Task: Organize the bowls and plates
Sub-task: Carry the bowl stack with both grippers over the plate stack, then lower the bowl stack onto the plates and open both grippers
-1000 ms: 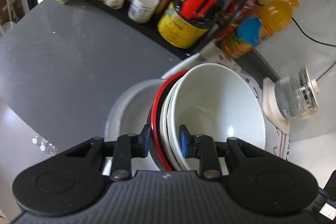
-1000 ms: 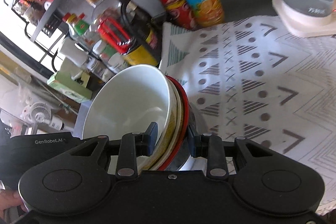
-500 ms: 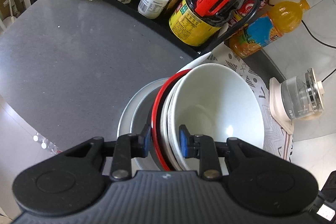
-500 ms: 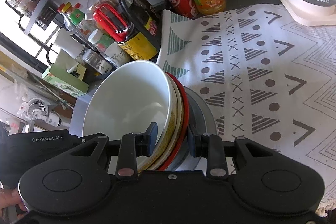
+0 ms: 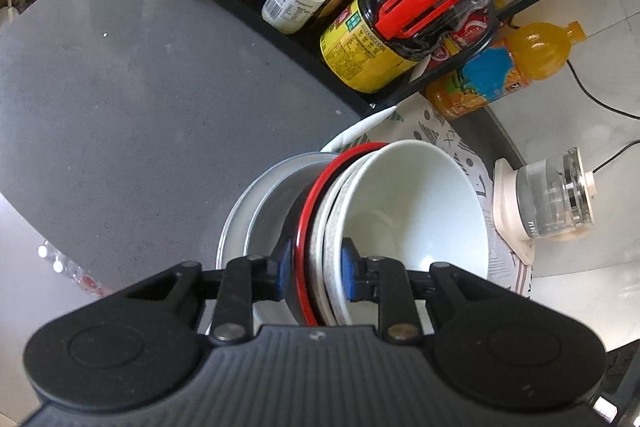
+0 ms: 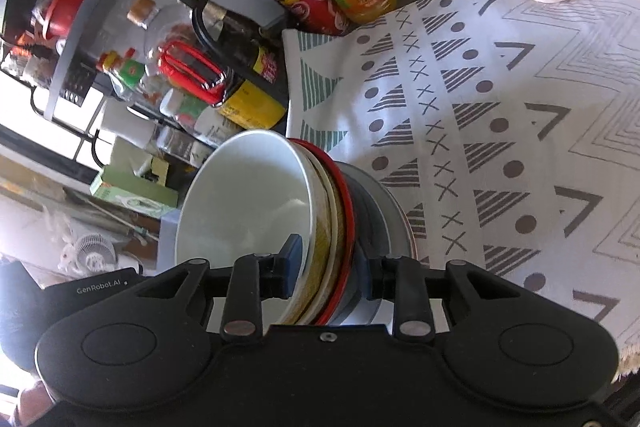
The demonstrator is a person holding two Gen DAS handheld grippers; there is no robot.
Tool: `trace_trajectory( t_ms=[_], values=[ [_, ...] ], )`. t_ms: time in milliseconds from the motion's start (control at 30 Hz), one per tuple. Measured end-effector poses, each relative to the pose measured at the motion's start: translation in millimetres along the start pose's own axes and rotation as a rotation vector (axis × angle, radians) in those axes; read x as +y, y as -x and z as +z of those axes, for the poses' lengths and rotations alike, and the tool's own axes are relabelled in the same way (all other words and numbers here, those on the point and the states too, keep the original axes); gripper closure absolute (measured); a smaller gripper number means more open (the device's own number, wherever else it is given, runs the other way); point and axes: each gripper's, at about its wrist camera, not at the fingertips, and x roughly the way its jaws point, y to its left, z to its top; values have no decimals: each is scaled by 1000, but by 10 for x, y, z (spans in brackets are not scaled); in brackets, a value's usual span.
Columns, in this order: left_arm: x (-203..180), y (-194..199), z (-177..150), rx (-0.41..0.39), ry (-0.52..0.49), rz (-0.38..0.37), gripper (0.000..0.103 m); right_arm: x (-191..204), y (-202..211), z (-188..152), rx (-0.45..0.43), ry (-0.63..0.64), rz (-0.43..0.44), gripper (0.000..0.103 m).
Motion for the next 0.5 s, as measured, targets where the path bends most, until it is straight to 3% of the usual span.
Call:
trace_trajectory(
  t_ms=[267, 400, 500],
  values=[
    [-76, 131, -24, -15, -92, -31, 73, -65, 245, -142, -69, -73, -14, 71],
    [-87, 179, -44, -22, -123, -26, 61, -77, 387, -218, -106, -80, -30, 54],
    [-103, 231, -54, -51, -142, -12, 51, -68, 488, -261, -132, -59, -49, 49]
  ],
)
